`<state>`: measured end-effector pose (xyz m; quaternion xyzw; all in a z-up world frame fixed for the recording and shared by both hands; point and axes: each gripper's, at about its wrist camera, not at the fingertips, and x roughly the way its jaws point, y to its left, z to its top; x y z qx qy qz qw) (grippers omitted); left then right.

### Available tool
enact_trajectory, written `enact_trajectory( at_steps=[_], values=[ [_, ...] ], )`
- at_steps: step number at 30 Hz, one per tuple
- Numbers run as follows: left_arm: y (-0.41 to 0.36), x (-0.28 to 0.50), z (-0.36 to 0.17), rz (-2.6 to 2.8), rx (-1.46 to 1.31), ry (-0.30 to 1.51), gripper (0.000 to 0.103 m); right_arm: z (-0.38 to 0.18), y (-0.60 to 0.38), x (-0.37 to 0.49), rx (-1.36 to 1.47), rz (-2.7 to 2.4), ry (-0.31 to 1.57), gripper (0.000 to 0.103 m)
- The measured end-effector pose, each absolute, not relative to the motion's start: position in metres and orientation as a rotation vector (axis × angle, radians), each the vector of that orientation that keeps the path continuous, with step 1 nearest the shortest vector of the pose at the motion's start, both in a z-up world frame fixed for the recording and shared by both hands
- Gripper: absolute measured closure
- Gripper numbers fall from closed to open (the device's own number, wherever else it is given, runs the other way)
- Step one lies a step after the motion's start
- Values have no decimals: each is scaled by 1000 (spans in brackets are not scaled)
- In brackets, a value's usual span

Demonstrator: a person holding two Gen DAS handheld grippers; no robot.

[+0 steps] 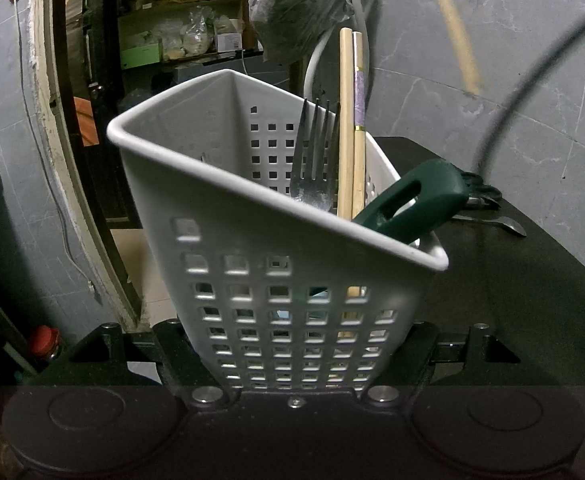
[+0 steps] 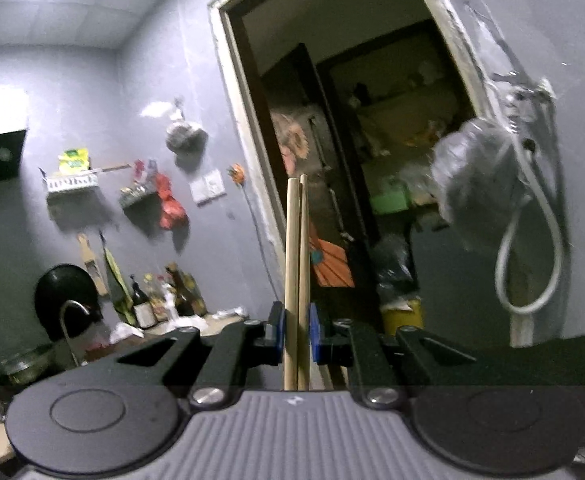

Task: Organize utensils
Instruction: 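Lift the chopsticks with the right tool up over the holder, then lower the chopsticks into the holder and open the right tool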

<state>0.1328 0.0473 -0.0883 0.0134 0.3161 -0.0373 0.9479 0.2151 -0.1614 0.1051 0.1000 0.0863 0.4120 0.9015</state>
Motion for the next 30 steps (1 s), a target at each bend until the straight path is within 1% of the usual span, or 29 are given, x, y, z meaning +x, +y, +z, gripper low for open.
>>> enact_trajectory(
  at_steps=[4, 13, 22, 30],
  values=[
    [47, 133, -88, -75, 27, 643, 27, 106, -142, 225, 208, 882, 158, 89],
    [48, 133, -88, -76, 26, 644, 27, 85, -103, 244, 171, 893, 179, 89],
    [46, 131, -89, -74, 30, 640, 27, 49, -101, 241, 163, 900, 242, 88],
    [46, 131, -89, -75, 33, 639, 27, 31, -110, 224, 109, 900, 271, 88]
  ],
)
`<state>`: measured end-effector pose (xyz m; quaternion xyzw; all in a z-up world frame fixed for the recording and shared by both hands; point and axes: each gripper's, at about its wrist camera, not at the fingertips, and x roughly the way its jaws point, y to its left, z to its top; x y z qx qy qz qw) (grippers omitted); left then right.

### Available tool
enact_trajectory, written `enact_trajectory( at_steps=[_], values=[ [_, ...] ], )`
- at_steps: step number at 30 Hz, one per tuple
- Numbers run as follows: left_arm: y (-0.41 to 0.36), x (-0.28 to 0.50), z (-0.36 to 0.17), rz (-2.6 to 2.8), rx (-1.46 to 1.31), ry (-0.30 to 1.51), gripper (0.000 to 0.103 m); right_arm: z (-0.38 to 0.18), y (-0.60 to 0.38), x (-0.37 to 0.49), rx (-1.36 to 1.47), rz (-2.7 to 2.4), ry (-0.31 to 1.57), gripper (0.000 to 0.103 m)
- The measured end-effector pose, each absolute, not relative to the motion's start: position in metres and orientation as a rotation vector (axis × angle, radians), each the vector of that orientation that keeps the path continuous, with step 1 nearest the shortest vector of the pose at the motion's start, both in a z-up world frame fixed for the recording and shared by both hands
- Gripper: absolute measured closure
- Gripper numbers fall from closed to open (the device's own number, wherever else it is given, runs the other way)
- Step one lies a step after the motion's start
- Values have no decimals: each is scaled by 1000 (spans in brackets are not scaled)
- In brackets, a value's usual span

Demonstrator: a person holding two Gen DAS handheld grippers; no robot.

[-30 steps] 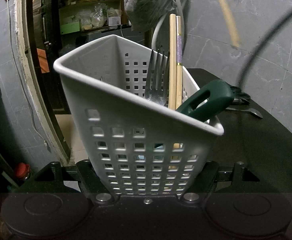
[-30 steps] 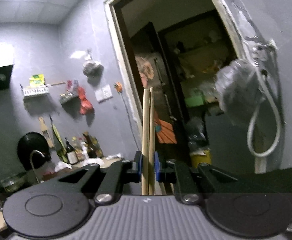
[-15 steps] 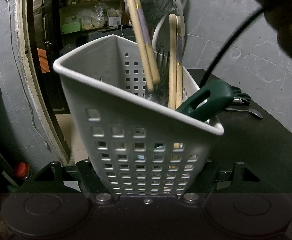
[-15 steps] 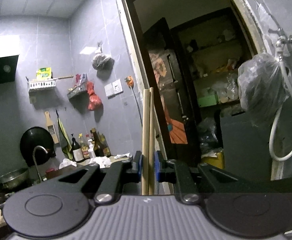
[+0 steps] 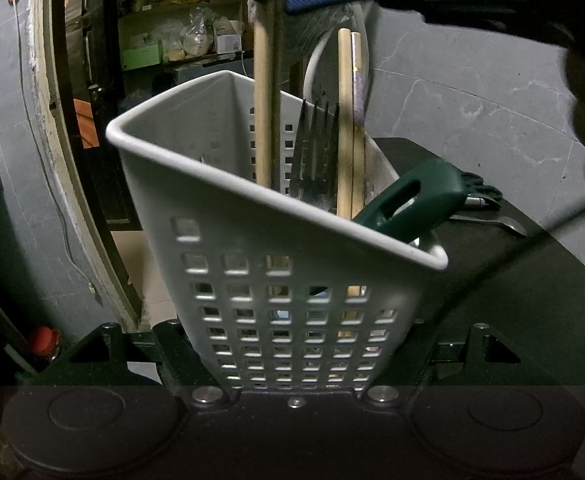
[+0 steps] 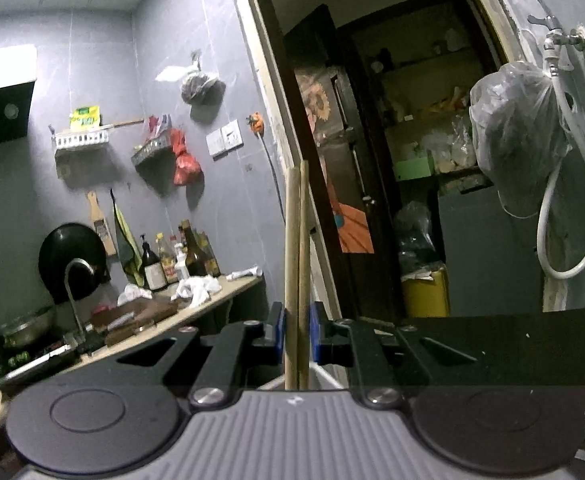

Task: Organize utensils
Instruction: 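Lower the chopsticks into the holder and open the right tool, then move the right tool down over the metal spoon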

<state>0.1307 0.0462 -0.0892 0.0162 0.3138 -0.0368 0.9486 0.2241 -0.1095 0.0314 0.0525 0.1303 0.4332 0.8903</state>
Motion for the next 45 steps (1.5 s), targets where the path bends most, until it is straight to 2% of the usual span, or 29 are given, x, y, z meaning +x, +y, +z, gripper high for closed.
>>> enact_trajectory(
  at_steps=[4, 5, 6, 8, 10, 13, 15, 18, 28, 34, 45],
  values=[
    [46, 131, -89, -75, 33, 637, 27, 27, -114, 208, 43, 925, 308, 86],
    [46, 131, -89, -75, 32, 637, 27, 28, -114, 203, 26, 928, 312, 79],
    [45, 131, -89, -74, 31, 637, 27, 28, -116, 197, 8, 928, 320, 61],
    [45, 132, -90, -74, 32, 636, 27, 31, -123, 186, -6, 925, 315, 44],
    [45, 131, -90, -75, 32, 636, 27, 35, -132, 177, -4, 919, 321, 40],
    [45, 131, -90, -75, 31, 636, 27, 41, -152, 162, 19, 874, 320, 27],
    [45, 131, -90, -75, 30, 637, 27, 44, -168, 155, 35, 829, 319, 10],
    [45, 131, -90, -75, 28, 635, 27, 45, -194, 147, 53, 740, 326, 0],
    [40, 129, -91, -47, 29, 639, 27, -1, -252, 162, 22, 383, 533, 0],
    [34, 129, -89, -21, 27, 646, 27, -37, -261, 223, -22, 355, 651, 0],
    [27, 130, -88, 29, 10, 650, 27, -76, -261, 320, -117, 355, 756, 0]
  ],
)
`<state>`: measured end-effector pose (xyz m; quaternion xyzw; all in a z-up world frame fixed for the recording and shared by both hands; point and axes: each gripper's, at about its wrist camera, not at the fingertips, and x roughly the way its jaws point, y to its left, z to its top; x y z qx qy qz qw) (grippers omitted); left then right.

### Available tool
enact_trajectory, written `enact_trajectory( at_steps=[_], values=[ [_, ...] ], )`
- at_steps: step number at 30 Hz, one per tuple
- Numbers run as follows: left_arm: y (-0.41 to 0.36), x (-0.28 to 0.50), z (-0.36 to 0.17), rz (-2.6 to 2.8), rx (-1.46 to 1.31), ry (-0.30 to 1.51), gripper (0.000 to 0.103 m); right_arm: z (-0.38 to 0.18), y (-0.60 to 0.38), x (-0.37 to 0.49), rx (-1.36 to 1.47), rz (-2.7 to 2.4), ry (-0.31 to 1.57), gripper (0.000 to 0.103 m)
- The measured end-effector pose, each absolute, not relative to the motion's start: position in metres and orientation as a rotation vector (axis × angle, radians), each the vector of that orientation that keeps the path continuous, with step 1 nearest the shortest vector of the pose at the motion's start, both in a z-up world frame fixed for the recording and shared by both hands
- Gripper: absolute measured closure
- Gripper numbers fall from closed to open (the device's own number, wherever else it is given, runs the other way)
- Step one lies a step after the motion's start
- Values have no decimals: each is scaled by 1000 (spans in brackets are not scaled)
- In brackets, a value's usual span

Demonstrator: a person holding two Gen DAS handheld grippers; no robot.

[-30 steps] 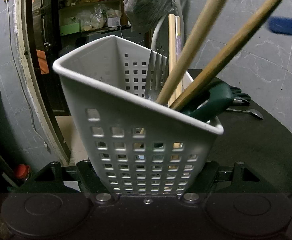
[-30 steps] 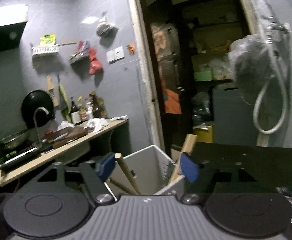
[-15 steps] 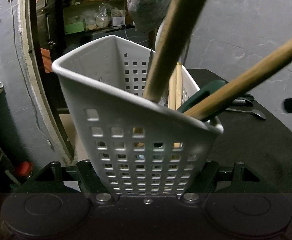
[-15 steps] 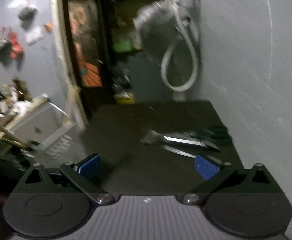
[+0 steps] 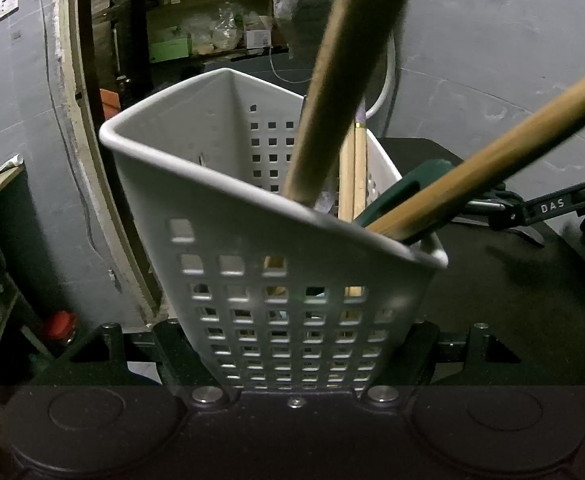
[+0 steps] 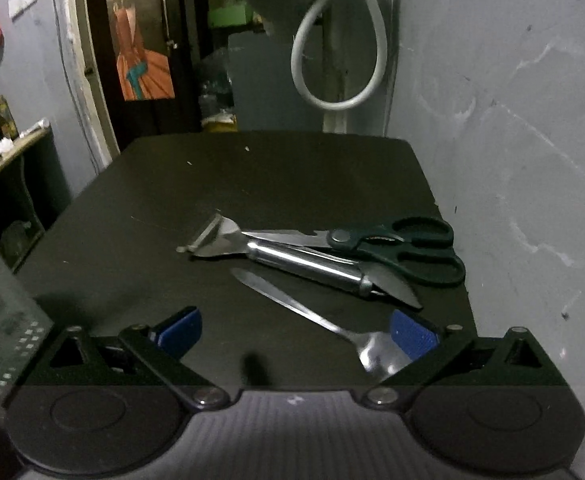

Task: Organize utensils
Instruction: 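Move the right tool down over the metal spoon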

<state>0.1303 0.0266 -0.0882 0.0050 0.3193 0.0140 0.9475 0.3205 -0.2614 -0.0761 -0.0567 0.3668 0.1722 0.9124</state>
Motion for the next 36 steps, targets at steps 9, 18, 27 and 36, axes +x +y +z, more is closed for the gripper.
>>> enact_trajectory(
  at_steps=[9, 18, 27, 36],
  values=[
    [24, 131, -88, 33, 19, 657, 26, -95, -264, 348, -134, 398, 828, 0],
    [23, 135, -88, 28, 29, 660, 26, -101, -262, 339, -112, 401, 887, 1],
    [26, 138, -89, 11, 38, 661, 26, -99, -254, 318, -113, 419, 904, 0],
    [28, 140, -88, -2, 42, 663, 26, -97, -251, 295, -127, 419, 883, 18]
  ],
)
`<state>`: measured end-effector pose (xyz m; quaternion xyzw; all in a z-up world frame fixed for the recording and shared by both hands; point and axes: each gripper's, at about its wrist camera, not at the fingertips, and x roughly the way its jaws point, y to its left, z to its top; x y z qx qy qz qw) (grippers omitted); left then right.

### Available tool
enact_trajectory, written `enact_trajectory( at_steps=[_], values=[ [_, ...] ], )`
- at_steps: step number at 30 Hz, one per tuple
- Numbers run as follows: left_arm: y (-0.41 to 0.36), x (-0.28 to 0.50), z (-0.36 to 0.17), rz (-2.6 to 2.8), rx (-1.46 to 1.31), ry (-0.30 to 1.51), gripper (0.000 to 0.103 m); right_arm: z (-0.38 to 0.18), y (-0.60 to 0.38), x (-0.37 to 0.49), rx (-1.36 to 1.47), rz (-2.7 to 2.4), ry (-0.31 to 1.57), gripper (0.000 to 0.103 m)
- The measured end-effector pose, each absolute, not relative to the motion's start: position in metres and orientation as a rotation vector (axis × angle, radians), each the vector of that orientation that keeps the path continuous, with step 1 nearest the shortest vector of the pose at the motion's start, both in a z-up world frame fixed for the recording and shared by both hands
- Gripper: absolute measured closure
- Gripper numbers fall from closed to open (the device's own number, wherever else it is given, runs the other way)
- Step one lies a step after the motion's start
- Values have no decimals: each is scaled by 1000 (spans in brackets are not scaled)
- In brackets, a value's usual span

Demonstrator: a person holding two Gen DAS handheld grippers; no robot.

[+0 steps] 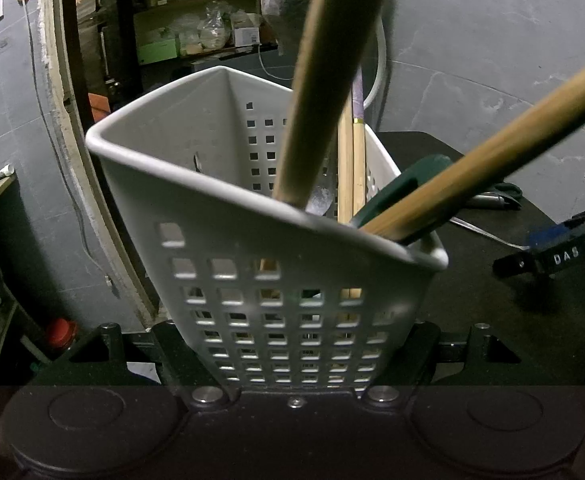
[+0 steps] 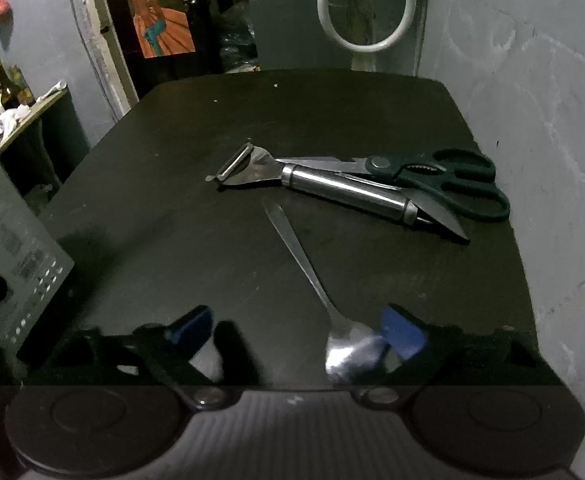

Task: Organize utensils
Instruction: 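Move the right tool down over the metal spoon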

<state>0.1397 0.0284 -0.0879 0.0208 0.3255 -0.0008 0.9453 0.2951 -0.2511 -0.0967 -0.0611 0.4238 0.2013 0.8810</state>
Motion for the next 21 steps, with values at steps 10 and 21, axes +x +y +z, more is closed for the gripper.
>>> enact_trajectory(
  at_steps=[10, 21],
  values=[
    [34, 140, -89, -17, 48, 662, 27, -95, -248, 273, -131, 407, 868, 30],
    [39, 142, -91, -31, 49, 657, 27, -94, -243, 236, -150, 405, 851, 61]
  ],
)
